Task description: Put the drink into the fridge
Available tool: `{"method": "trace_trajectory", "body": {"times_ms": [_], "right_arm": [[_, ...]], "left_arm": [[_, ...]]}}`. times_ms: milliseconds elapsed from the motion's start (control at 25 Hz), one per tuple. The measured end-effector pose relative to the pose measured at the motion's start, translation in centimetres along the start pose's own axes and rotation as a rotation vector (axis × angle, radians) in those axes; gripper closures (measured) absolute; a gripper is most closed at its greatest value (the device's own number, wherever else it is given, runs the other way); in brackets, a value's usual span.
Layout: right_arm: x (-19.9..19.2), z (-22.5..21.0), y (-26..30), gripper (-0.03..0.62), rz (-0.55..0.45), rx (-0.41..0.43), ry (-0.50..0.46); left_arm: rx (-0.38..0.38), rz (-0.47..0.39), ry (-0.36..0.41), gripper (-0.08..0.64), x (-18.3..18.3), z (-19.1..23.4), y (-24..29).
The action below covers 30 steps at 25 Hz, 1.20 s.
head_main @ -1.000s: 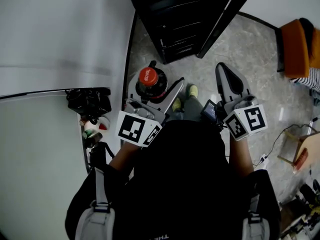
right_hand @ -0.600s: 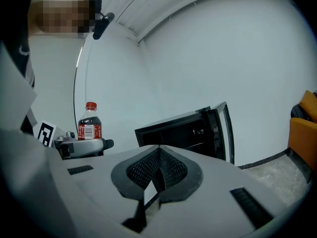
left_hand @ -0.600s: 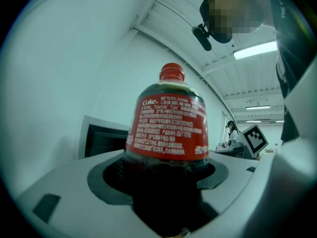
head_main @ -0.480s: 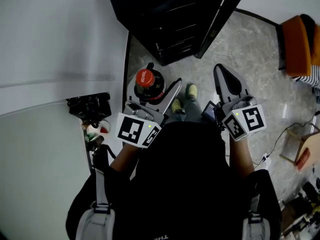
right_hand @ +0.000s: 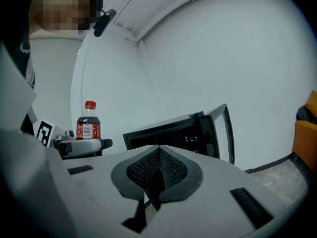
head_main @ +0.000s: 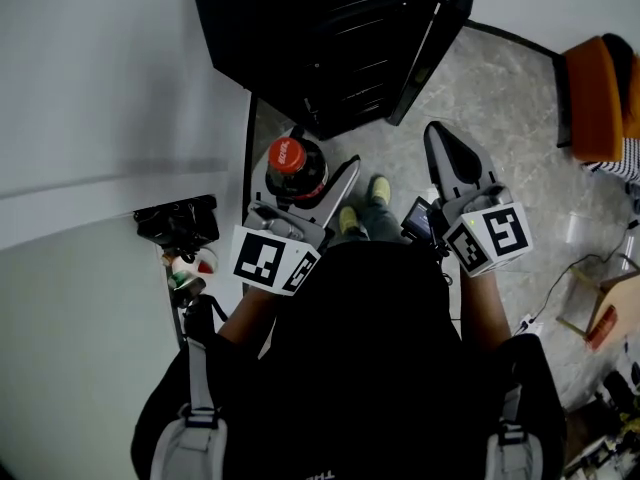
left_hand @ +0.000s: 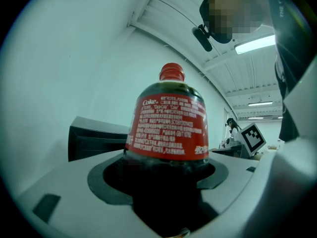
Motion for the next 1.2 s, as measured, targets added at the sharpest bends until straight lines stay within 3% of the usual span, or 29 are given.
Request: {"method": "trace_trajectory", "body": {"times_ms": [640, 1200], "right_arm": [[1.5, -4.0, 2.7, 0.583, -0.03, 0.068, -0.017], [2.7, -7.4, 2.4, 0.583, -0.036, 0.072, -0.055]], "left_arm": [[0.064, -0.01, 0.029, 0.213, -0.3, 0.0, 4.1], [0.09, -0.014, 0.029, 0.213, -0.5, -0.5, 6.0]]}}
Point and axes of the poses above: the fingertips, and each gripper's own axes: y forward along the fingers, z to its left, x out of its top, the point moved 6 cm from there along -y, backward along the fingers
